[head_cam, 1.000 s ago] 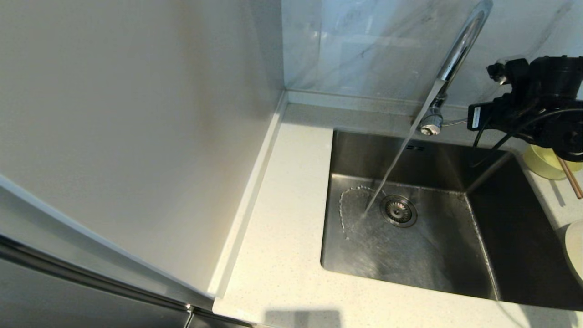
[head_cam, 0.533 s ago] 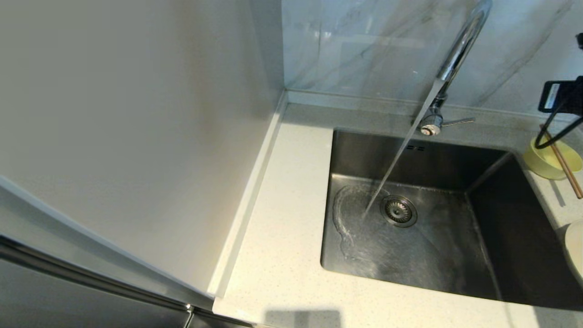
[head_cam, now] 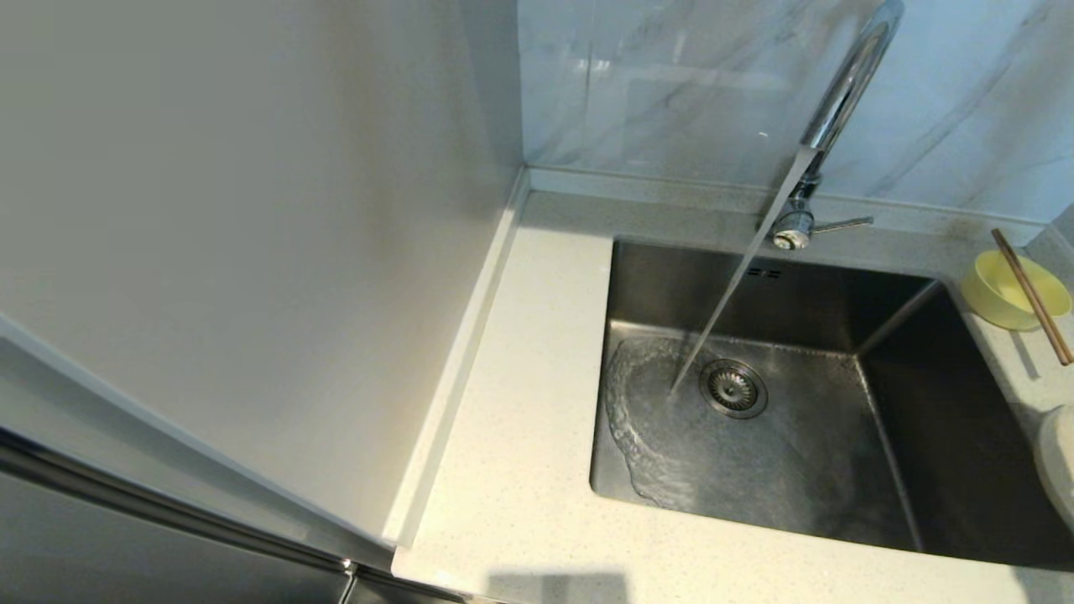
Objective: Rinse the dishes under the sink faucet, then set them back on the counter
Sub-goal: Rinse the plate
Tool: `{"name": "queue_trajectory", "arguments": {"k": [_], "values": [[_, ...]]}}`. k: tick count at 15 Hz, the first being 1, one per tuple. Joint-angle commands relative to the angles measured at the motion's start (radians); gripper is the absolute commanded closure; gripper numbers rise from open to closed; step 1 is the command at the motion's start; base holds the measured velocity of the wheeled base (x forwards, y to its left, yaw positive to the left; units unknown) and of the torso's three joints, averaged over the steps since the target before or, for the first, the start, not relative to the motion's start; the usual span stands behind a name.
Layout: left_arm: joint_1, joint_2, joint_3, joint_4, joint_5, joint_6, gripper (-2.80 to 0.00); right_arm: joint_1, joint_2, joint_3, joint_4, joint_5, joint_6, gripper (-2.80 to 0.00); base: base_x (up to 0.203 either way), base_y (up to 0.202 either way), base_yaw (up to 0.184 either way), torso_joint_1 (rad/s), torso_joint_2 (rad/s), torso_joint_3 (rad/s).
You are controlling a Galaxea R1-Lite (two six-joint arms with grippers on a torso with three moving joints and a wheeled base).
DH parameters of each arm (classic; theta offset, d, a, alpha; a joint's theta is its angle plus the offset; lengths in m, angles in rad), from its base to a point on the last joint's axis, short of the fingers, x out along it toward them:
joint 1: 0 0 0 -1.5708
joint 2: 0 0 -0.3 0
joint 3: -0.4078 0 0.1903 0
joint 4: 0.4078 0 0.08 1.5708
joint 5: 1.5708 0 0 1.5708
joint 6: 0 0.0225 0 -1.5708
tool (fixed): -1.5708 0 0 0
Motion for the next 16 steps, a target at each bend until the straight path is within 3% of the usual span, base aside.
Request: {"name": "queue_trajectory", "arguments": {"k": [1, 3, 5, 6, 8, 11, 16], "values": [[0.0, 0.0, 0.0, 0.0, 0.0, 0.0, 0.0, -0.006, -0.105, 0.064, 0.088, -0.052, -0.039, 0.0, 0.0, 0.0, 0.0, 0.0, 0.0, 0.0], [0.0, 0.0, 0.0, 0.0, 0.0, 0.0, 0.0, -0.006, -0.126, 0.145, 0.1, -0.144, -0.075, 0.0, 0.0, 0.0, 0.0, 0.0, 0.0, 0.0], [0.0, 0.0, 0.0, 0.0, 0.0, 0.0, 0.0, -0.005, -0.113, 0.199, 0.055, -0.155, -0.081, 0.0, 0.0, 0.0, 0.0, 0.0, 0.0, 0.0], [0.0, 0.0, 0.0, 0.0, 0.0, 0.0, 0.0, -0.005, -0.105, 0.226, -0.011, -0.156, -0.081, -2.8, 0.0, 0.0, 0.0, 0.0, 0.0, 0.0], [0.0, 0.0, 0.001, 0.0, 0.0, 0.0, 0.0, -0.005, -0.069, 0.275, -0.101, -0.156, -0.085, -2.8, 0.0, 0.0, 0.0, 0.0, 0.0, 0.0], [0.0, 0.0, 0.0, 0.0, 0.0, 0.0, 0.0, -0.007, 0.009, 0.325, -0.123, -0.159, -0.084, -2.8, 0.0, 0.0, 0.0, 0.0, 0.0, 0.0], [0.0, 0.0, 0.0, 0.0, 0.0, 0.0, 0.0, -0.007, 0.142, 0.49, -0.421, -0.215, -0.101, -2.8, 0.0, 0.0, 0.0, 0.0, 0.0, 0.0]]}}
